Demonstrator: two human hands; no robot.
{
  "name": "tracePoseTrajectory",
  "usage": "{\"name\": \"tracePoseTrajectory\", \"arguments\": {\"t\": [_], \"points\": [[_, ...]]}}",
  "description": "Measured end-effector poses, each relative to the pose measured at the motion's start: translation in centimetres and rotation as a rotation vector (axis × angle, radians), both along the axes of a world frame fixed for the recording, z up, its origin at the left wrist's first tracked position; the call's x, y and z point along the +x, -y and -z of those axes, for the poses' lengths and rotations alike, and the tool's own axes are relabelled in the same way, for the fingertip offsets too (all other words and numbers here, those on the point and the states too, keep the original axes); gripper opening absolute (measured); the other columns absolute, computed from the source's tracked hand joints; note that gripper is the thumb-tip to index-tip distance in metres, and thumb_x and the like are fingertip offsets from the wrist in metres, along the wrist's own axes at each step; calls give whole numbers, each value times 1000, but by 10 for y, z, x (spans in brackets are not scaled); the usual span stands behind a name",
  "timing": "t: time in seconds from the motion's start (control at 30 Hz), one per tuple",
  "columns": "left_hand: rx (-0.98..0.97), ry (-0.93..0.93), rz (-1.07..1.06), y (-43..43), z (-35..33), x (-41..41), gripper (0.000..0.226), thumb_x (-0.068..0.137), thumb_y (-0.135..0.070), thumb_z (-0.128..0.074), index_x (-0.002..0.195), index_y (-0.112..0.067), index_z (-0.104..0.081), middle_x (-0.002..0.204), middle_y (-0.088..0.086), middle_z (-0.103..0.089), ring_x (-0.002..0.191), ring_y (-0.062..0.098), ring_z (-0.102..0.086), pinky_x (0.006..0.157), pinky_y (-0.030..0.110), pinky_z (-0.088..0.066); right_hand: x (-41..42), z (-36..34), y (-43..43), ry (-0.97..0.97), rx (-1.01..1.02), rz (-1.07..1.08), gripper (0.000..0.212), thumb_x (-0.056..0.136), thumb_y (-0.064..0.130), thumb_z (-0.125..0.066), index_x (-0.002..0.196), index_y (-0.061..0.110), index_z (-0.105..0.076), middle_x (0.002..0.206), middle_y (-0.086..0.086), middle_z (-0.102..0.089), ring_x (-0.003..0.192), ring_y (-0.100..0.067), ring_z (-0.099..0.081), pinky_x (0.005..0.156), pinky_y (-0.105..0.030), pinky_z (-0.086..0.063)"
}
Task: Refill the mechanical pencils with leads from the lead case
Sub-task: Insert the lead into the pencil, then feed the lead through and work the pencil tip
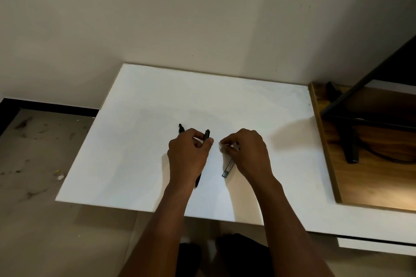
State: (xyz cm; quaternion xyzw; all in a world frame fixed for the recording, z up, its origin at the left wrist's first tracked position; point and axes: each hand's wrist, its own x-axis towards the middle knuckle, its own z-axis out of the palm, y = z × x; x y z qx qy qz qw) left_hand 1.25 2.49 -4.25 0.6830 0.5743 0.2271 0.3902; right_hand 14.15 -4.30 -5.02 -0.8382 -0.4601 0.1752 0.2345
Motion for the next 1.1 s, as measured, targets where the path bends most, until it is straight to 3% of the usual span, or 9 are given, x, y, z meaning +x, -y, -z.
{"name": "tracePoseTrajectory", "arguments": {"t": [0.2, 0.43, 0.67, 0.9, 1.0, 1.1], "points": [[-5, 10, 2, -2, 0, -1, 21, 86, -33, -75, 94, -13, -74, 69, -5, -66, 59, 4, -56, 56, 11, -36, 0, 6, -4, -6, 0, 26, 10, 85, 15, -73, 87, 21, -81, 89, 1, -74, 87, -18, -66, 66, -26, -39], [-16, 25, -3, -3, 0, -2, 21, 86, -33, -75, 94, -13, -74, 66, -7, -64, 57, 1, -56, 54, 10, -35, -2, 9, -5, 14, 41, 40, 12, 89, 6, -61, 85, 14, -69, 89, 2, -73, 91, -22, -62, 74, -36, -50], [-23, 29, -3, -4, 0, -3, 21, 86, -34, -75, 94, -15, -74, 68, -6, -67, 58, 1, -58, 54, 11, -35, -7, 5, -6, 60, -11, -22, 15, 92, 23, -67, 102, 20, -78, 97, -2, -74, 95, -23, -64, 82, -38, -50], [-22, 34, 7, -5, 1, -5, 21, 86, -34, -75, 94, -14, -74, 68, -6, -67, 59, 1, -58, 56, 12, -37, -12, 2, -6, 102, -62, -71, 13, 92, 19, -64, 96, 17, -76, 94, -2, -71, 91, -23, -64, 80, -39, -51], [-28, 44, 14, -5, 1, -5, 20, 85, -35, -76, 92, -16, -74, 66, -8, -67, 59, 1, -59, 56, 12, -38, -11, -1, -5, -21, 47, 17, 6, 89, 19, -69, 90, 18, -75, 91, 3, -71, 83, -14, -64, 76, -28, -48], [-39, 49, 47, -6, 0, -5, 18, 84, -37, -77, 92, -21, -76, 66, -9, -68, 61, 0, -60, 57, 13, -37, -6, -8, -5, -288, 282, 225, 5, 87, 17, -73, 84, 20, -76, 84, 12, -74, 75, -3, -64, 70, -13, -45]]}}
